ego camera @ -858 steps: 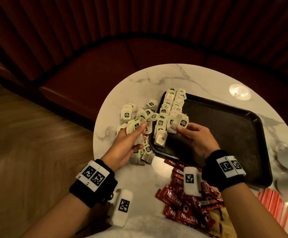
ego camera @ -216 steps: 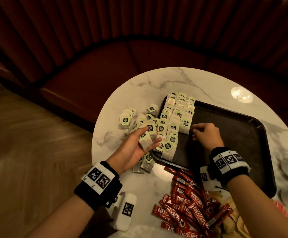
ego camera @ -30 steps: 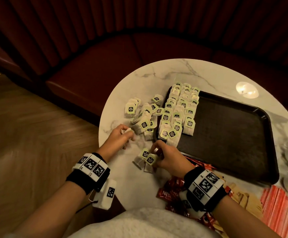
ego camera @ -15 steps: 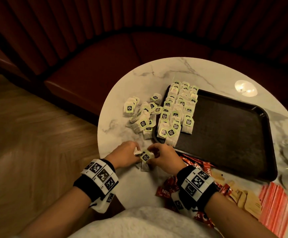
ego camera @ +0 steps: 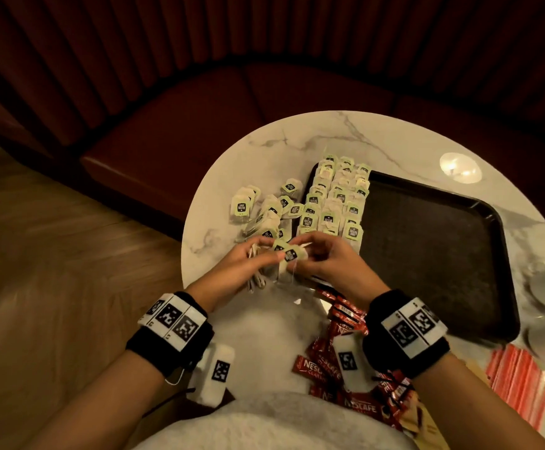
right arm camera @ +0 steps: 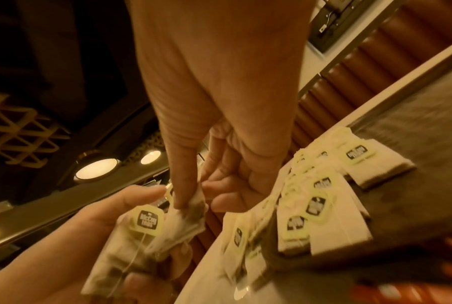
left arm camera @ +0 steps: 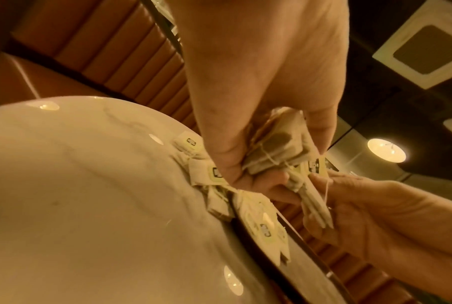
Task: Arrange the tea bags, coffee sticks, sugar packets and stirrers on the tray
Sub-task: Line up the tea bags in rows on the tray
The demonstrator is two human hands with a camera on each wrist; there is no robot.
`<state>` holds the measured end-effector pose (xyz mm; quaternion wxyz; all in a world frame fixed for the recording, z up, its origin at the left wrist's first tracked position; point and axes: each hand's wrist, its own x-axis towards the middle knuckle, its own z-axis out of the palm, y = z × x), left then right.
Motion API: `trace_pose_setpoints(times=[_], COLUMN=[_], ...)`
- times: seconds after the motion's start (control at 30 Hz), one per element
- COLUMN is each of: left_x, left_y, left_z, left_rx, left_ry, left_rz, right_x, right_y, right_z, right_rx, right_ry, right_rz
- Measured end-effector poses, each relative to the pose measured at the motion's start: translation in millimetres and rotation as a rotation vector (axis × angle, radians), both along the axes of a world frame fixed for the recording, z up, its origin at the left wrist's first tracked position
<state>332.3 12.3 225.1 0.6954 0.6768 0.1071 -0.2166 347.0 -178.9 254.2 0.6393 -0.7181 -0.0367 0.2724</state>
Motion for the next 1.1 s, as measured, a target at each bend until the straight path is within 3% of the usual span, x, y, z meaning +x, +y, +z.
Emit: trace_pose_setpoints(times=[0.27, 0.4, 0.57, 0.83, 1.0, 1.1], left_x=[13.8, 19.5, 20.8, 20.1, 23.6, 24.0], left_y=[-16.2, -19.7, -26.2, -27.2, -23.6, -20.3], left_z=[26.5, 30.0, 30.9, 32.5, 31.1, 26.8], left_rx=[-0.135, -0.152, -0.093, -0.193, -0.301, -0.264], left_ry=[-0.182, -0.241, -0.266, -0.220, -0.085, -0.085], left_rz=[0.171, 0.241, 0.236, 0.218, 0.338, 0.357], right_x=[5.7, 3.8, 1.4, 0.2, 6.5, 9.8], right_y=[-5.4, -7.9, -9.0, -12.6, -32.5, -58.3], right_z=[9.5, 5.6, 8.5, 3.9, -4.0, -16.1], right_rx=[0.163, 0.258, 0.255, 0.285, 0.220, 0.090], right_ry=[-0.034, 0.054, -0.014, -0.009, -0.010, 0.014], right_rz=[-0.176, -0.241, -0.303, -0.400, -0.550, -0.643])
